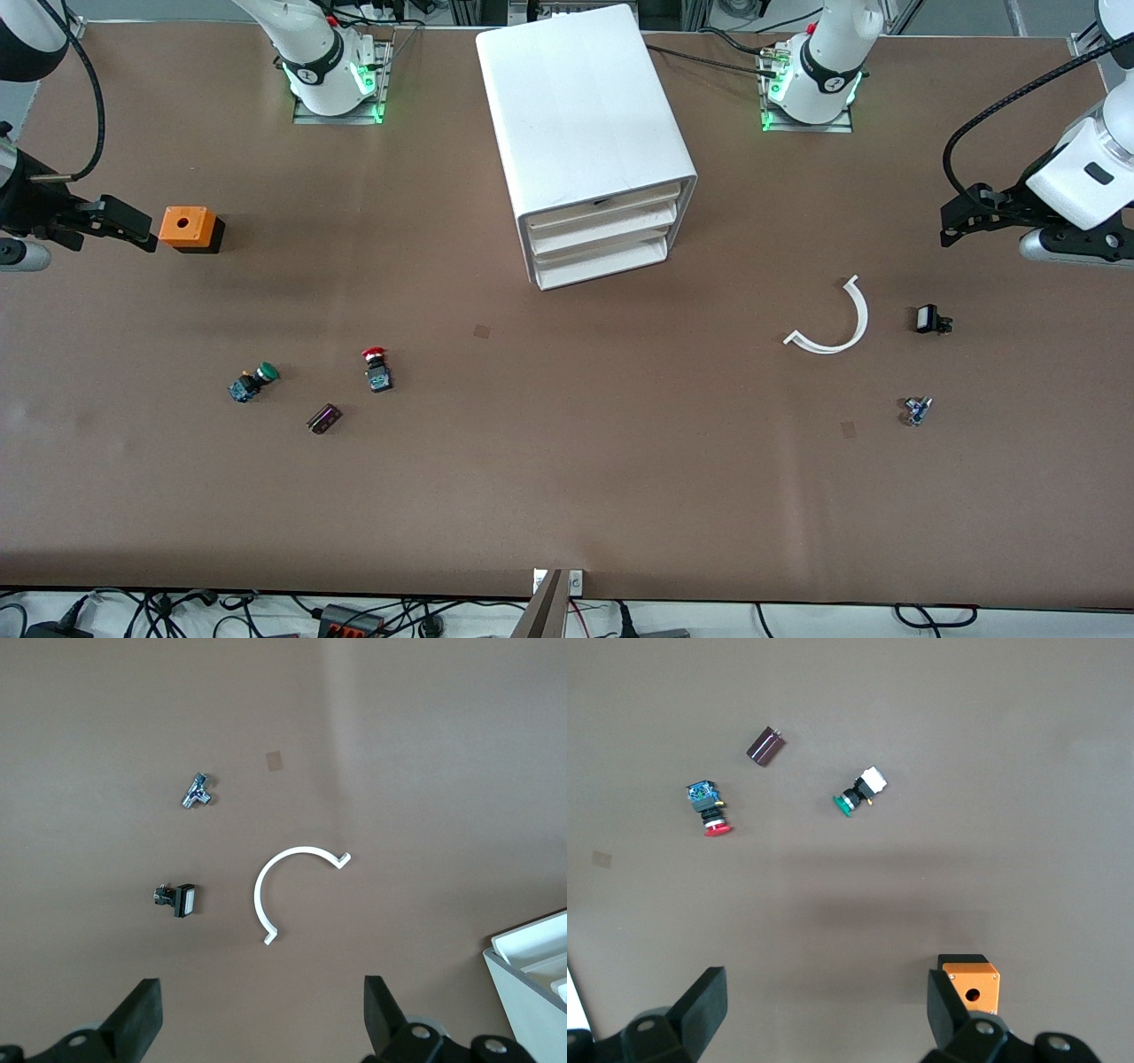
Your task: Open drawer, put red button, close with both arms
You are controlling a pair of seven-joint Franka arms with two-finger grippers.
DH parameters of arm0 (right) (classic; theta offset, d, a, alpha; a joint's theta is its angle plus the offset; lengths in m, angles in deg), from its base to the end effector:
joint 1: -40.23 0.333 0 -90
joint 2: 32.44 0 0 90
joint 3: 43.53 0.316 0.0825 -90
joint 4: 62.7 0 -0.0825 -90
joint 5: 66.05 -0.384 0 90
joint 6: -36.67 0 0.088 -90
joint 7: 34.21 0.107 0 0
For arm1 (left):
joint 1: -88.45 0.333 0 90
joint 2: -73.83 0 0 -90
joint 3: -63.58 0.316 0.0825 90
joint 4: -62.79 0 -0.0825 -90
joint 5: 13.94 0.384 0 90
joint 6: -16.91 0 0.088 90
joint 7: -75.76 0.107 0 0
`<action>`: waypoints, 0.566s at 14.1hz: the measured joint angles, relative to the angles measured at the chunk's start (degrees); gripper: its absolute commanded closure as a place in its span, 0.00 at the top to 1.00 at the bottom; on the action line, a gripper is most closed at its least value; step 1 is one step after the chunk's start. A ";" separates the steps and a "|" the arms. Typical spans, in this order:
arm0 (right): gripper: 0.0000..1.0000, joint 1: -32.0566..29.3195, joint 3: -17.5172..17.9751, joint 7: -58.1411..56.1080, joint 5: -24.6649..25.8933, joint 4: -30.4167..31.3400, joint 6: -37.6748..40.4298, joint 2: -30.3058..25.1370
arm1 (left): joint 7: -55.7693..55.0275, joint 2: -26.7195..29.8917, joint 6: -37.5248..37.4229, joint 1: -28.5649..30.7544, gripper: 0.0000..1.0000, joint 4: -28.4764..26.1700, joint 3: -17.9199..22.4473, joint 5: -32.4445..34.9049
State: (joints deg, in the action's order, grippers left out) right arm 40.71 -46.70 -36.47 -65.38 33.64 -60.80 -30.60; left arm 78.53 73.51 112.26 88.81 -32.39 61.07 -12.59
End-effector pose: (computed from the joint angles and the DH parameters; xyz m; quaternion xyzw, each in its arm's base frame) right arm 0.5704 -0.0275 0.5652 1.0000 -0.0029 -0.0065 0.0064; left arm 0.5618 -0.0187 0.5866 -0.9990 0.0440 0.0014 0.0116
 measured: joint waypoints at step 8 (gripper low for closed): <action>1.00 0.00 0.00 0.00 0.00 0.00 0.00 -0.32 | -0.02 0.00 -1.14 -0.03 1.00 0.11 -0.02 0.00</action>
State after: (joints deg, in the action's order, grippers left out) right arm 40.71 -46.70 -36.47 -65.38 33.64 -60.80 -30.92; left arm 78.52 73.51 111.12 88.78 -32.28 61.05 -12.59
